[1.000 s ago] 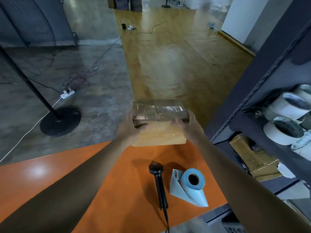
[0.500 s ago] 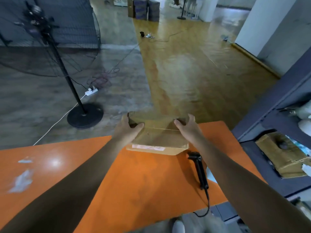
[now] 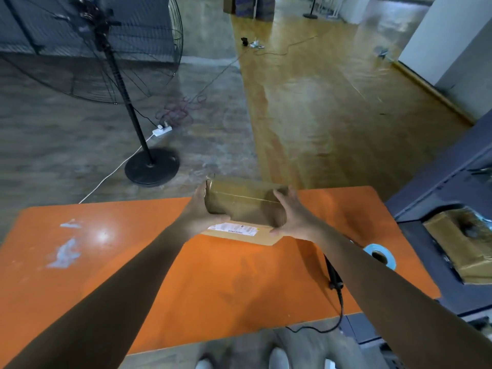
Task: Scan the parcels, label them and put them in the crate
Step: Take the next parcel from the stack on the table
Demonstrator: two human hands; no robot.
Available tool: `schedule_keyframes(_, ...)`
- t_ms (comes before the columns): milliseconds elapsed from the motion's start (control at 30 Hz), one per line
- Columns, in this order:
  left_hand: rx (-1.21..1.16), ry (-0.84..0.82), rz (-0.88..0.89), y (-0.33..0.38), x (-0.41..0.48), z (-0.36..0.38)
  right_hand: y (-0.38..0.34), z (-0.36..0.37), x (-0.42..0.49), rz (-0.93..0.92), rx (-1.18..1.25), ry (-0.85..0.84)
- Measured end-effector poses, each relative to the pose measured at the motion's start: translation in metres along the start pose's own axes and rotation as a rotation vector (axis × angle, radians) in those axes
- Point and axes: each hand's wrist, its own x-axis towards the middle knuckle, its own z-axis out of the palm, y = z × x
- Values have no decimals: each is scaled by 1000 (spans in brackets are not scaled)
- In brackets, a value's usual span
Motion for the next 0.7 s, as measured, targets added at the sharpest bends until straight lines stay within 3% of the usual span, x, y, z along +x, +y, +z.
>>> schedule_keyframes(200,87,46,45,11,3,0,3,-20,11,-31,240,260)
schedule_keyframes(367,166,106,-31,12,1,11,5,-23,17,91,345,420)
schedule_keyframes(700,38,183,-230,0,-6,36,27,1,13,176,401,334)
